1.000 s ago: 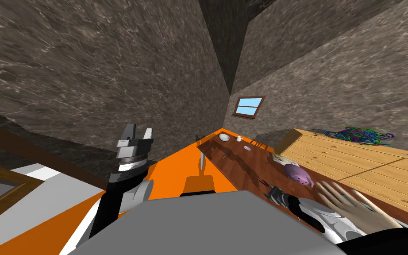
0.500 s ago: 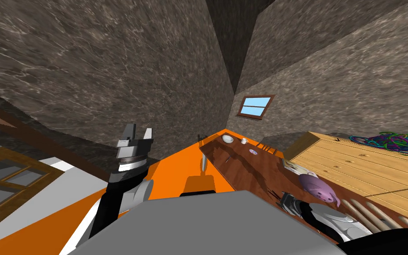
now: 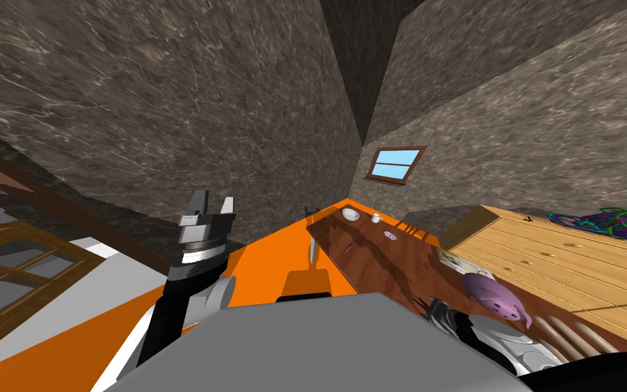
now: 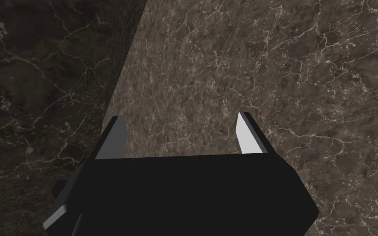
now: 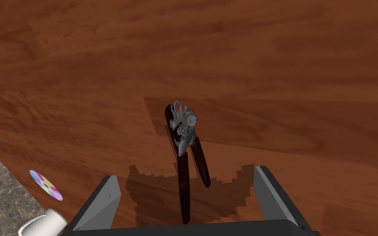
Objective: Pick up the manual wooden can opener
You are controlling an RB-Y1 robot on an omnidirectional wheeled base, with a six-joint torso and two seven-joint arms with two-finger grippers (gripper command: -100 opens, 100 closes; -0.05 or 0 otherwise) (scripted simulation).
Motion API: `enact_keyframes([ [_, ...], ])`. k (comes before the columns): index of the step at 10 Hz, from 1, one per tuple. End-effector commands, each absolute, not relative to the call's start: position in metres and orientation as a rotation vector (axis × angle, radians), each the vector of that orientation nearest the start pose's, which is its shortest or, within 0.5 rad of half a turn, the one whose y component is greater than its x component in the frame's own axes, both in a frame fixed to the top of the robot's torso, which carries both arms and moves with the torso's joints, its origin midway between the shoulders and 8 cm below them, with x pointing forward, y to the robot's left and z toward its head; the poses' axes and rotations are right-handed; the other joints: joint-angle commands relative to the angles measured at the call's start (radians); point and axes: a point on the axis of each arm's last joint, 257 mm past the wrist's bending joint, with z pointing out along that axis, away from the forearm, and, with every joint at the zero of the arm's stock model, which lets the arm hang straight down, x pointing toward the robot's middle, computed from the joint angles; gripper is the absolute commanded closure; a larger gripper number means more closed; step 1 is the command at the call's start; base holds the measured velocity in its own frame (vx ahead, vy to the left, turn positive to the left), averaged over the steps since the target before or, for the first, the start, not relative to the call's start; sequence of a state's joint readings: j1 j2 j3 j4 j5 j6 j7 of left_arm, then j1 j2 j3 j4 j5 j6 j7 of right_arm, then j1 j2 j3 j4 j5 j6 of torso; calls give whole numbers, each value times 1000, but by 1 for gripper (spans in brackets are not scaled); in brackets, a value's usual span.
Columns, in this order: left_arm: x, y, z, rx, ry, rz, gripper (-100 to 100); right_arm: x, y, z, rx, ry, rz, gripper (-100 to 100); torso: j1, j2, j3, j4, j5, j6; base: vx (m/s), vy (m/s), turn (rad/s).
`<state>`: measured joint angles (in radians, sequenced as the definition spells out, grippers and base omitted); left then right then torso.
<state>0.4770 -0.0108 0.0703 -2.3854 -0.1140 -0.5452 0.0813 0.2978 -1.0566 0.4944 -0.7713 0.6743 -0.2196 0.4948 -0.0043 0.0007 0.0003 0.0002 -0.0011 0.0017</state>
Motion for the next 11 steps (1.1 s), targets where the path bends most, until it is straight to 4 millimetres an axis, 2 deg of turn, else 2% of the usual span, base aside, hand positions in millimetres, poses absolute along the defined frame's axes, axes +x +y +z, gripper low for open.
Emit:
enact_keyframes([
  [1, 312, 276, 84, -474, 538, -1277, 0, 133, -686, -485, -669, 2684, -589, -100, 0, 0, 0, 0, 0, 0, 5, -40, 16],
  [2, 312, 276, 84, -474, 538, -1277, 0, 133, -686, -485, -668, 2685, -591, 100, 2, 0, 0, 0, 1, 0, 1, -7, -1],
  [6, 312, 276, 84, -474, 538, -1277, 0, 133, -685, -486, -667, 2685, -589, 100, 5, 1, 0, 0, 1, 0, 0, 0, 0],
  [7, 312, 276, 84, -474, 538, -1277, 0, 133, -685, -486, -666, 2685, -589, 0, 5, 1, 0, 0, 1, 0, 0, 0, 0],
  [8, 312, 276, 84, -474, 538, -1277, 0, 135, -692, -475, -679, 2680, -590, 100, 5, 1, 0, 0, 2, 0, -2, 59, -62],
  [9, 312, 276, 84, -475, 538, -1277, 0, 136, -697, -469, -687, 2676, -589, 100, 9, 1, 1, 0, 3, 1, 0, 102, -102],
  [10, 312, 276, 84, -475, 538, -1277, 0, 135, -695, -472, -682, 2678, -593, 100, 12, 1, 1, 0, 3, 1, -1, 47, -31],
  [11, 312, 276, 84, -474, 538, -1277, 0, 134, -695, -472, -683, 2678, -592, 0, 10, 1, 1, 0, 3, 0, -1, 9, 1],
])
